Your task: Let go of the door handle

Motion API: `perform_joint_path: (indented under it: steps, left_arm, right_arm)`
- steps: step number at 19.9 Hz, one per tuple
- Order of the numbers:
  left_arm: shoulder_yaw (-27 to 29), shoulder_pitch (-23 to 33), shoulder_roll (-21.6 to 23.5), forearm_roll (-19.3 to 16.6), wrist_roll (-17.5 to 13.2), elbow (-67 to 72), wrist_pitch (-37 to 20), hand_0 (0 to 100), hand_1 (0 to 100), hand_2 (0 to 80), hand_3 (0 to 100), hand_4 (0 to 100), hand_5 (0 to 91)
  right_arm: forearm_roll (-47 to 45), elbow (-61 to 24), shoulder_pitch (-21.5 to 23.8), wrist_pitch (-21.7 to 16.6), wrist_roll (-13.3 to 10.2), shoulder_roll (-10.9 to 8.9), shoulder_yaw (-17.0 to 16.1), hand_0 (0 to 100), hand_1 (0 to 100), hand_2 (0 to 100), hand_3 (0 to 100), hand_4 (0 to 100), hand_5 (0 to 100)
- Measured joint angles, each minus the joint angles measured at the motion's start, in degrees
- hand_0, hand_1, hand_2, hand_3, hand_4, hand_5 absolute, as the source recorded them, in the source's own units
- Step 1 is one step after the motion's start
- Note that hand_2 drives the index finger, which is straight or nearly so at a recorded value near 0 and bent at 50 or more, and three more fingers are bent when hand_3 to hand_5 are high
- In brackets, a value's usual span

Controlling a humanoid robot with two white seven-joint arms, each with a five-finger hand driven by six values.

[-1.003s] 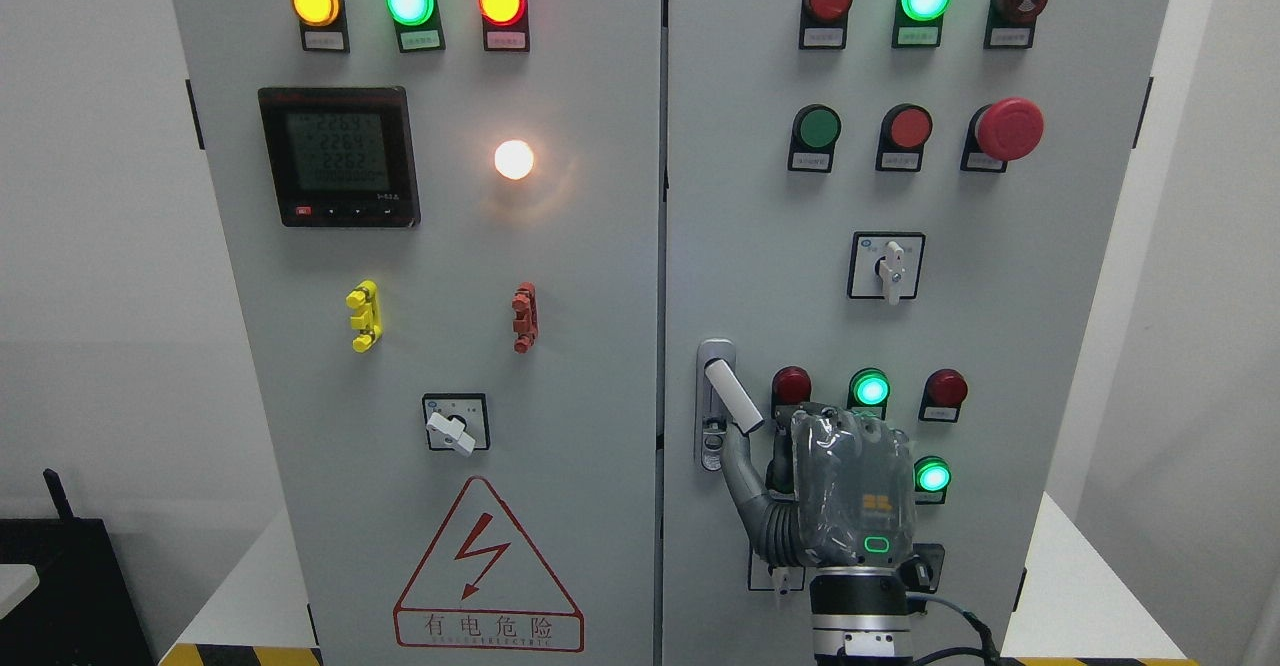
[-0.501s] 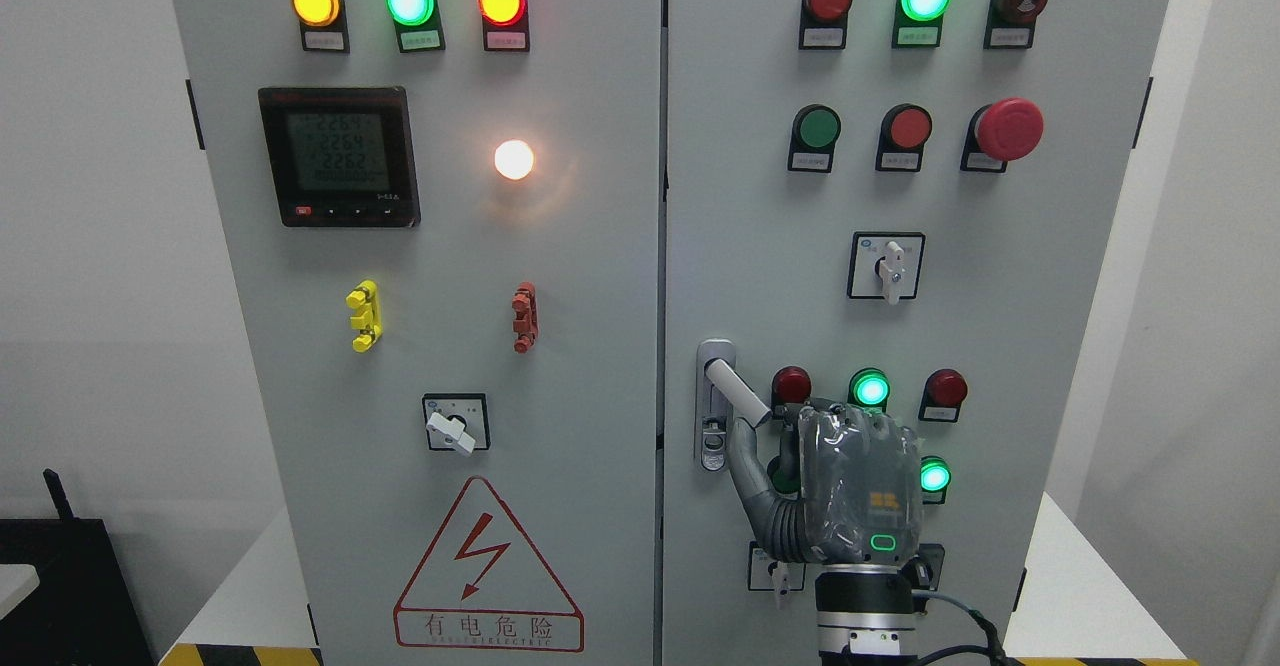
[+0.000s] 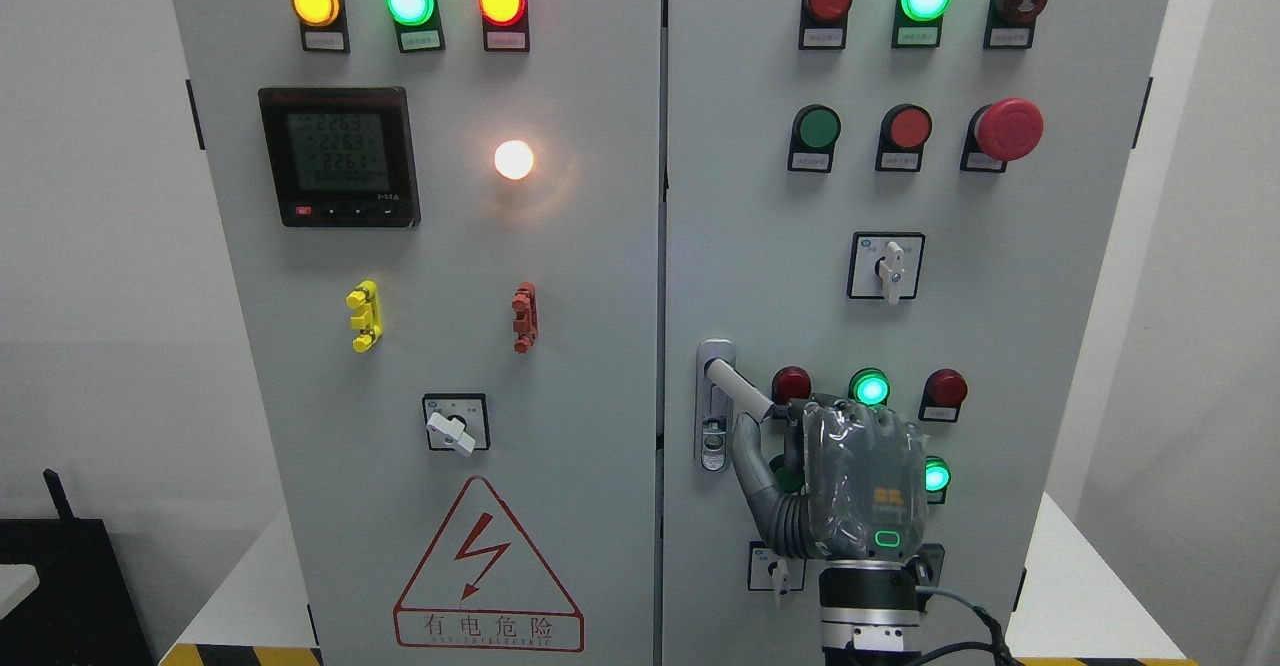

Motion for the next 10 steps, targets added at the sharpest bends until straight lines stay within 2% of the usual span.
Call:
perform_joint_path:
  steps: [10]
  left_arm:
    - [0.0,0.0,0.0,0.0,0.0,0.0,0.0,12,39,0.0,0,0,0.0]
  right_arm:
    - [0.09,0.0,-0.14,0.0,-0.16,0.0,-0.36,57,37,100,100,100,98]
